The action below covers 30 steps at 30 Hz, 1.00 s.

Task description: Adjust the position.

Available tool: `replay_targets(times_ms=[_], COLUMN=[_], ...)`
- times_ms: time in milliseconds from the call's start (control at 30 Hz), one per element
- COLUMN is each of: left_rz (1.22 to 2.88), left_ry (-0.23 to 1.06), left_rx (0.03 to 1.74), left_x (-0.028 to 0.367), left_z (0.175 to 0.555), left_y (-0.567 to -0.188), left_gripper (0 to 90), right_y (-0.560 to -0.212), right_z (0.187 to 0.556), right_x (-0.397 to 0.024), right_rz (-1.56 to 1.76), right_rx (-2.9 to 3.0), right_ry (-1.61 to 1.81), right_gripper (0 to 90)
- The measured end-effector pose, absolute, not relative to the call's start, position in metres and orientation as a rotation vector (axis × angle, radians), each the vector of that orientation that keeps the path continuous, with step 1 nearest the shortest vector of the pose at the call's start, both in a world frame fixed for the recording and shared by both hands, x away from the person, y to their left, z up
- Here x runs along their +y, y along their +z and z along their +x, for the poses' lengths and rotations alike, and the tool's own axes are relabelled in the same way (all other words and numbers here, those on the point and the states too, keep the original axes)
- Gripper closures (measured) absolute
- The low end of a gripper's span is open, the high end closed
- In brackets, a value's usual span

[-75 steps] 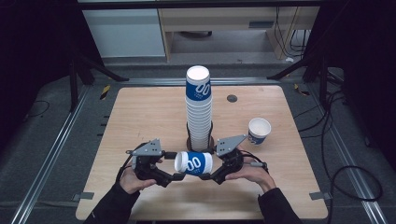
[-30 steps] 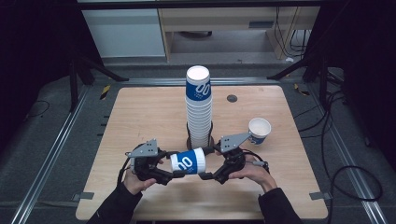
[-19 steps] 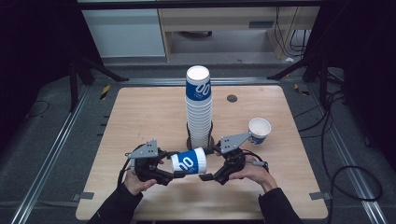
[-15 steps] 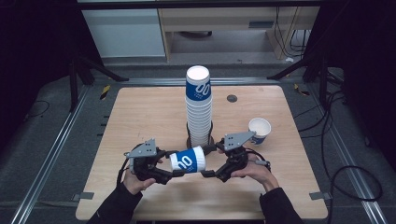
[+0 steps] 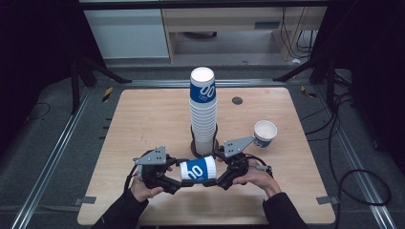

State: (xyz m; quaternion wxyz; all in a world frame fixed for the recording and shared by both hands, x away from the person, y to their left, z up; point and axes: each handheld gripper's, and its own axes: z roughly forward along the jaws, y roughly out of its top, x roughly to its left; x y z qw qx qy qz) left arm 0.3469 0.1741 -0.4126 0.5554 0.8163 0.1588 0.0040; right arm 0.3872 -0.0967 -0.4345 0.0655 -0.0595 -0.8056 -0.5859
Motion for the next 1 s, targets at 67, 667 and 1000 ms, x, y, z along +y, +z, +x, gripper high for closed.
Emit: replay_targets(times_ms=[67,667,1000], left_rz=[1.924,1.901,1.991], left_ry=[0.000,-0.023,0.010], left_rx=[0.376,0.388,0.411], left_x=[0.174,0.178,0.191], left_z=[0.347,0.351,0.356], left_y=[-0.413,-0.412,-0.405], left_gripper=[27.0,25.8,17.4], right_y=[-0.435,-0.431,-0.421], right_z=[0.387,0.387,0.389], right_x=[-0.097,-0.104,-0.117], right_rz=[-0.168,-0.159,-0.183], right_rx=[-2.427,-2.406,-2.501], right_ry=[-1.769,-1.803,-1.785], right_gripper=[12.2,17.4,17.2])
